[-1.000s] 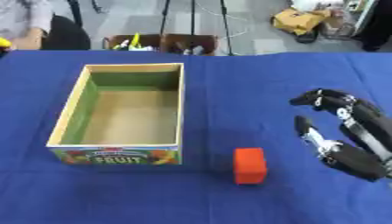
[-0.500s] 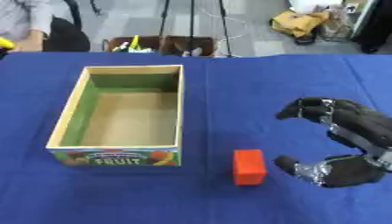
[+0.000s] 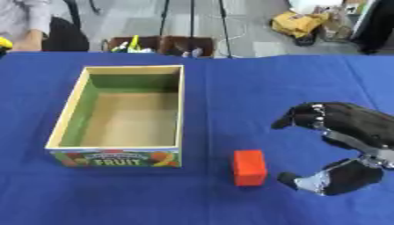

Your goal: Pick up objects on the table and place them in the box.

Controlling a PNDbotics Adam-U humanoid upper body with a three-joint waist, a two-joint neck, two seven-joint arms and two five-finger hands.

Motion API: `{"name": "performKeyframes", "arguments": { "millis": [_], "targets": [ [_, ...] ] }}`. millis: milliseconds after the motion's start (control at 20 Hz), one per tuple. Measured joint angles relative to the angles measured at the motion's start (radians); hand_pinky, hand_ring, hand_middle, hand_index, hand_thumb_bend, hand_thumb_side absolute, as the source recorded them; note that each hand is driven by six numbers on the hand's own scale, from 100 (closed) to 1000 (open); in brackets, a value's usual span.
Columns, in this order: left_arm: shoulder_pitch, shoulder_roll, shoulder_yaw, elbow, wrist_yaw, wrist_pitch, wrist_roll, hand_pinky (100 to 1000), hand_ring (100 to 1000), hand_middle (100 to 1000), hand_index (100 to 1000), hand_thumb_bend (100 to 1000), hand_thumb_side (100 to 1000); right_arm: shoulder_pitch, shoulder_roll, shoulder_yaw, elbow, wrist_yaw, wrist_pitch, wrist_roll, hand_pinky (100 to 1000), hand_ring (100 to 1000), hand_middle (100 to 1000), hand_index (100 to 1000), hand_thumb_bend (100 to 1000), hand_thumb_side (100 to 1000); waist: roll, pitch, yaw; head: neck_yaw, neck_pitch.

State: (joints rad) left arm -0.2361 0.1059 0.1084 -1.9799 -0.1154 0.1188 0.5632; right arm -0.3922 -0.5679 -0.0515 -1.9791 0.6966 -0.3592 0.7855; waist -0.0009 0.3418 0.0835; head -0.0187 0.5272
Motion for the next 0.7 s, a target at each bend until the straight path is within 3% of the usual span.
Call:
{"name": "performKeyframes", "arguments": {
  "millis": [150,500,700],
  "targets": [
    [0.001,0.000,0.000,0.000,0.000,0.001,-0.001,270,505,545,412,100,835,-0.008,-0.012,0.016,0.000,0.001,0.016,0.024,732,847,763,901,291,572,-0.002,-0.002,0.002,-0.001,0.000],
    [0.004,0.000,-0.006,0.000,0.000,0.001,-0.004,268,503,545,411,100,835,-0.050,-0.036,0.056,0.012,0.002,0.042,0.050,751,870,799,937,518,617,-0.004,-0.002,0.003,-0.006,0.000],
    [0.006,0.001,-0.006,0.000,0.000,0.003,-0.006,267,501,545,411,100,835,-0.079,-0.042,0.079,0.051,0.008,0.040,0.048,750,871,808,950,554,618,-0.007,-0.003,0.004,-0.010,0.000]
  ]
}}
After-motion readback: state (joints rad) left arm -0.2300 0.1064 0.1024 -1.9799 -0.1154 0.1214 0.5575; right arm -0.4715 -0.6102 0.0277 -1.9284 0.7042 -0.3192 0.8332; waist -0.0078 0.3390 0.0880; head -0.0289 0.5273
